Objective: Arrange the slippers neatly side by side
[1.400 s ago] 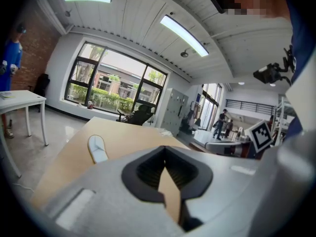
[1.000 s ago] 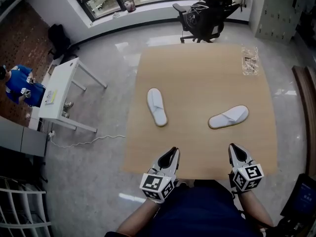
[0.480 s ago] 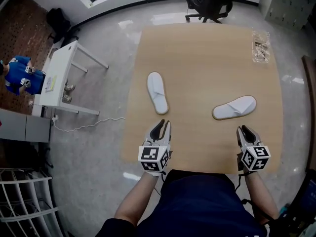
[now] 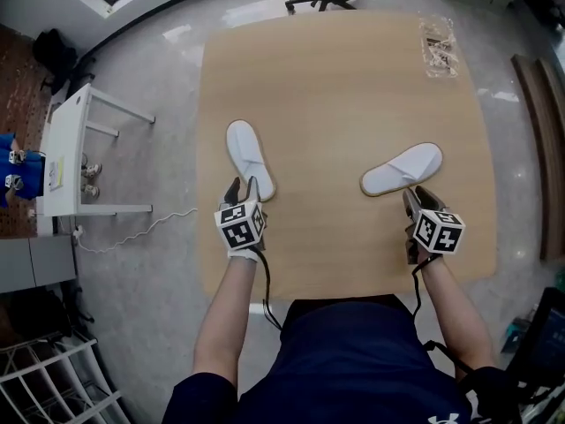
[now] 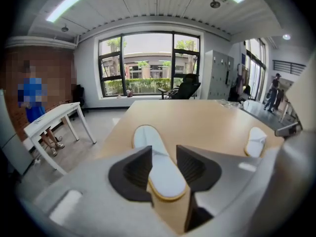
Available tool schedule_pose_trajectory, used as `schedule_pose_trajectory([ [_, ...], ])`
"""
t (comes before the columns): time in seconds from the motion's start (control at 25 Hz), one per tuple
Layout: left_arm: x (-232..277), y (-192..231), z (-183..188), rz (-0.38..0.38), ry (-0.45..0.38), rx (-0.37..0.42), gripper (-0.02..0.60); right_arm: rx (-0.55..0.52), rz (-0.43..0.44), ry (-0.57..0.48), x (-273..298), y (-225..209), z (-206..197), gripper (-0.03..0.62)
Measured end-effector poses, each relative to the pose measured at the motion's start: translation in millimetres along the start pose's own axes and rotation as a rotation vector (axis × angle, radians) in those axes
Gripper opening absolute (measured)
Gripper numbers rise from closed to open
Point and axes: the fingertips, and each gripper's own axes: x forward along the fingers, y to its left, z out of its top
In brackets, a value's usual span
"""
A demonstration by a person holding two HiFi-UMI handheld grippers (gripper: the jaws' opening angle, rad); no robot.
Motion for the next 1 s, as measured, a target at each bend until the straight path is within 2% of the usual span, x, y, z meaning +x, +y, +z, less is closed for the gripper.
schedule_pose_trajectory([
  [0.24, 49.7, 14.6, 1.7, 0.021, 0.067, 0.013, 0.158, 0.075, -0.152, -0.011, 20.7, -26.5, 9.8, 0.168],
  [0.48, 82.5, 25.1, 4.5, 0.032, 0.116, 0.004, 0.166, 0.024, -0.193, -0.007, 46.1, -18.5, 21.8, 0.183],
  [0.6, 96.1, 26.6, 0.9, 0.035, 0.146, -0.006, 0.169, 0.001, -0.246, 0.039, 61.9, -22.0, 13.5, 0.245],
  [0.68, 103.8, 25.1, -2.2, 0.035, 0.161, -0.001, 0.169, -0.034, -0.272, 0.062, 68.8, -25.1, 9.6, 0.264],
  [1.0, 112.6, 22.0, -19.1, 0.025, 0.199, -0.013, 0.175, -0.225, -0.220, 0.177, 91.5, -16.0, -15.7, 0.275],
])
